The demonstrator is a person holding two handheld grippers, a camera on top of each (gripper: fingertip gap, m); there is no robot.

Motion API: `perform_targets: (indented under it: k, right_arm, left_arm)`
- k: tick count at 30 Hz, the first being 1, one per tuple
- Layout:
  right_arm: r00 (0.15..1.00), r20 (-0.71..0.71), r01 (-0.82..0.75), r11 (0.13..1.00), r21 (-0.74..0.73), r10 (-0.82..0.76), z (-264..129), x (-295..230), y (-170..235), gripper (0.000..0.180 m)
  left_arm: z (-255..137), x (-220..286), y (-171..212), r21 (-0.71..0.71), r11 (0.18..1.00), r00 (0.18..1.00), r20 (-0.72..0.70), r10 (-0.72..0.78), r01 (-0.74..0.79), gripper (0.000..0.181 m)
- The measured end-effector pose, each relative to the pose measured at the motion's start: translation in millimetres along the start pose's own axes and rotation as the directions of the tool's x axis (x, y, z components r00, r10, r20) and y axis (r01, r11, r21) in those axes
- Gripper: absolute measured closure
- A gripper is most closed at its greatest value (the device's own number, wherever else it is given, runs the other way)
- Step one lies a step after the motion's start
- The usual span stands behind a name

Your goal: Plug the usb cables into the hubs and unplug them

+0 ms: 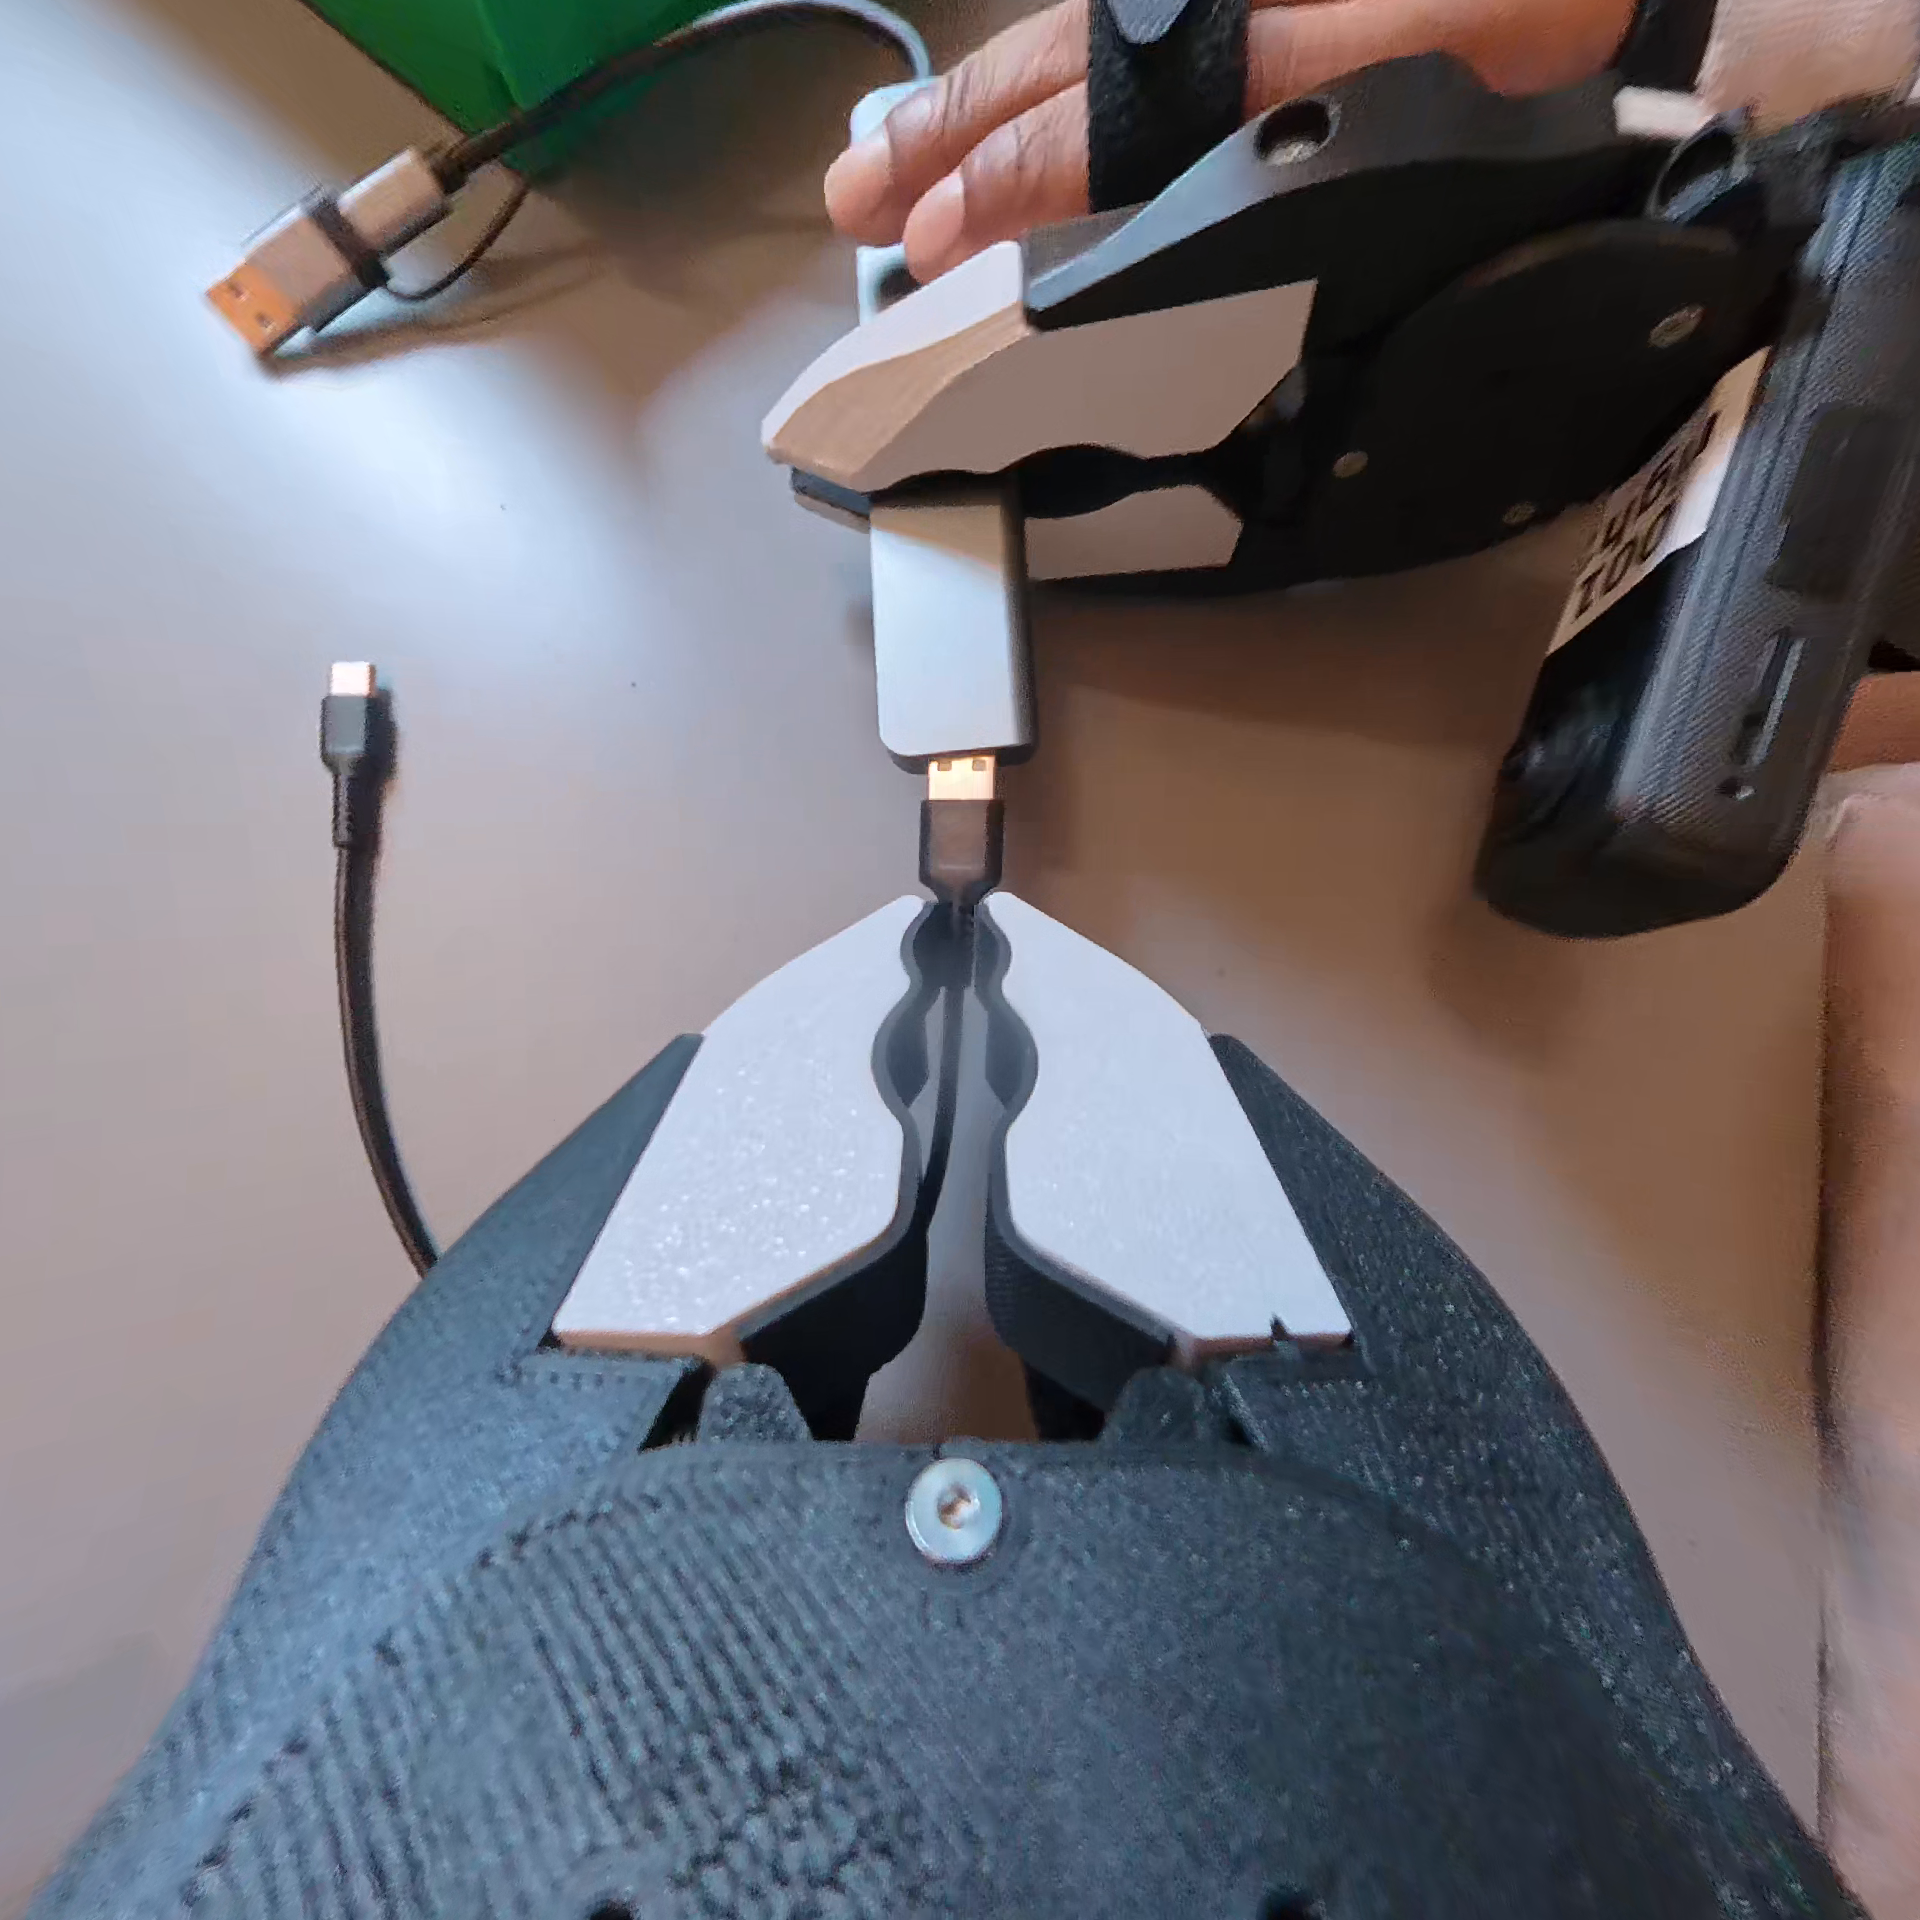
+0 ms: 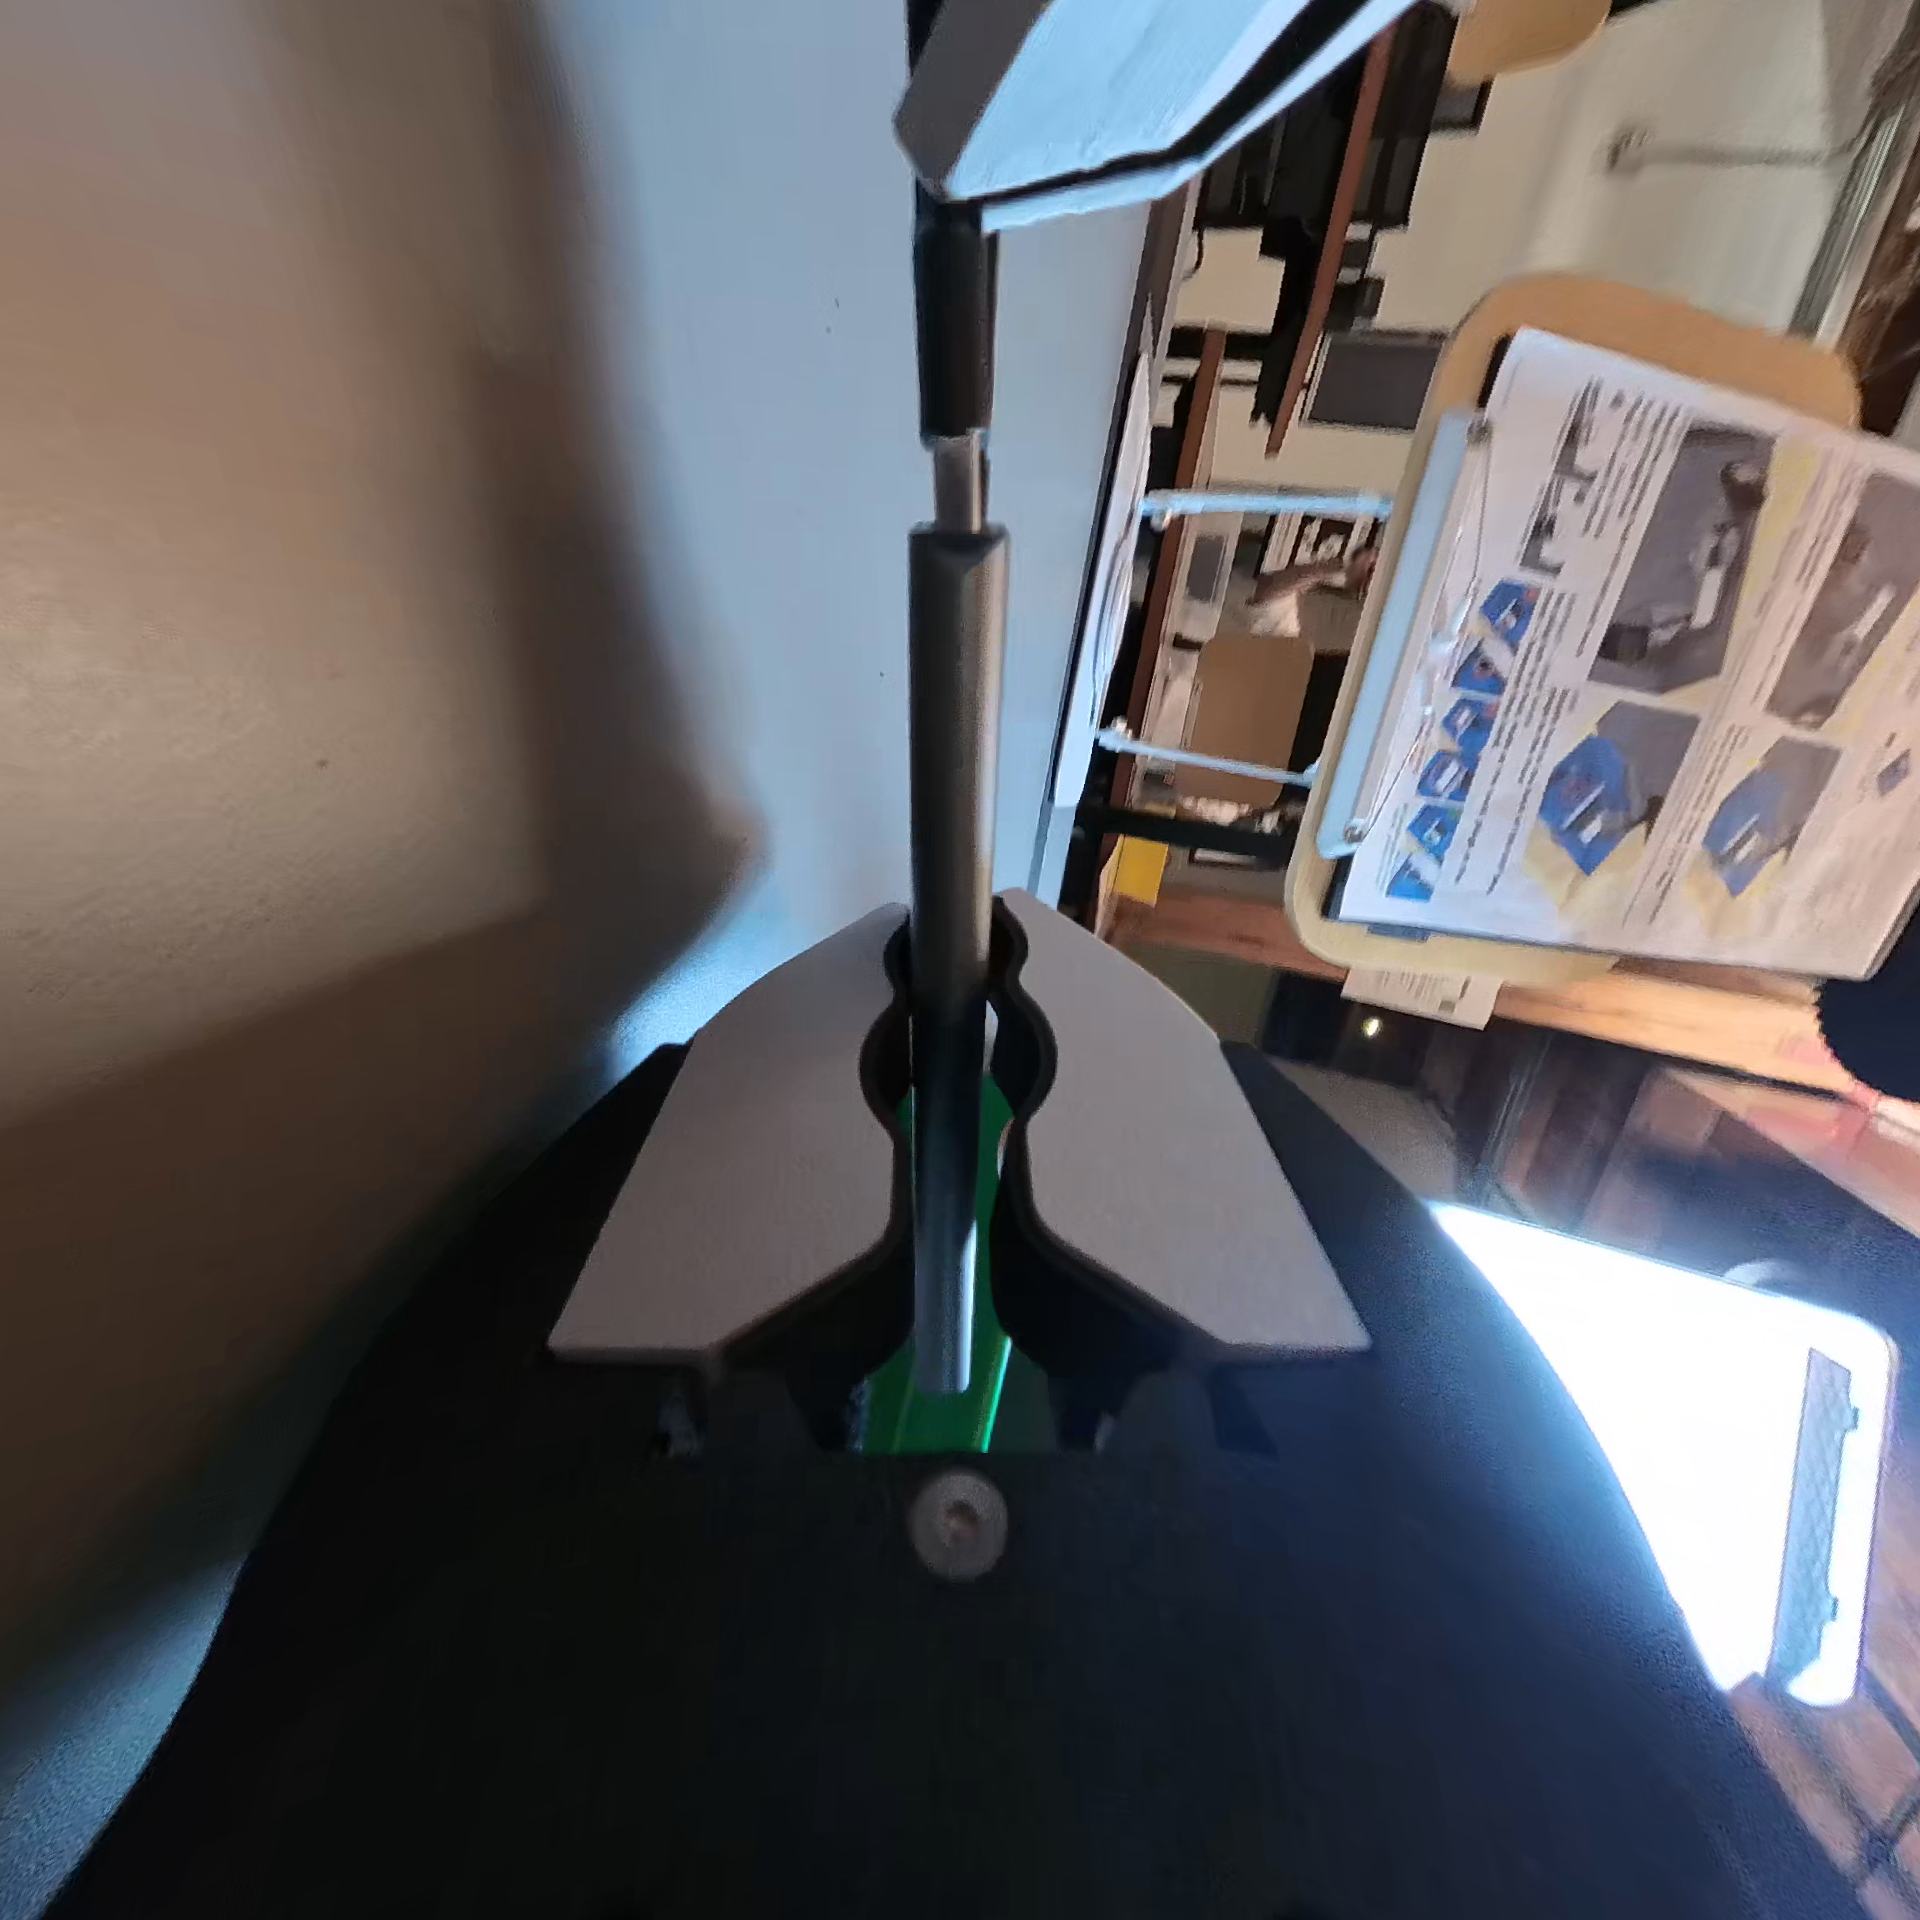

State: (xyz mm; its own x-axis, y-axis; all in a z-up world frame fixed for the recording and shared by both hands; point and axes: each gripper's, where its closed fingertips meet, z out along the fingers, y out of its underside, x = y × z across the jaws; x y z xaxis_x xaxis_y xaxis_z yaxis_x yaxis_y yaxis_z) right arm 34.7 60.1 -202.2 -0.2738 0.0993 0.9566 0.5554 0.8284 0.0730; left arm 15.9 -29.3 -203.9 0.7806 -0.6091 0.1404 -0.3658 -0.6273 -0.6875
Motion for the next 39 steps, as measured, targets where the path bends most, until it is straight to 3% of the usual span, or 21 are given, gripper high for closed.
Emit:
perform_targets:
  k: [4, 13, 22, 28, 32, 35, 39]
  right_arm:
    - [0.998, 0.01, -0.053, 0.995, -0.084, 0.054, 3, 2, 8, 0.169]
    - [0.995, 0.016, -0.097, 0.985, -0.142, 0.1, 1, 3, 7, 0.17]
    - [0.986, 0.099, -0.114, 0.971, -0.209, 0.137, 4, -11, 9, 0.17]
    - [0.979, 0.058, -0.184, 0.971, -0.152, 0.195, -2, 3, 8, 0.168]
    - [0.972, 0.014, -0.233, 0.971, 0.052, 0.233, -11, 23, -12, 0.167]
    - [0.985, 0.004, -0.172, 0.977, 0.124, 0.173, -15, 20, -22, 0.168]
    - [0.997, -0.004, -0.079, 0.993, 0.093, 0.08, -16, 16, -23, 0.169]
  left_arm:
    - [-2, 5, -13, 0.06, 0.997, 0.999, -0.008, -0.039, 0.04, 0.175]
    - [-1, -10, -10, 0.022, 0.999, 0.993, 0.112, -0.026, 0.024, 0.174]
    - [-2, 7, -27, 0.091, 0.996, 0.999, 0.044, -0.025, 0.021, 0.174]
    - [-6, -1, -20, 0.112, 0.992, 0.997, 0.038, -0.061, 0.057, 0.174]
    - [-21, -4, -30, 0.175, 0.982, 0.997, 0.037, -0.073, 0.065, 0.174]
    - [-20, -2, -28, 0.169, 0.982, 0.996, 0.021, -0.083, 0.078, 0.174]
    - [-13, -2, -21, 0.122, 0.989, 0.996, 0.022, -0.091, 0.088, 0.174]
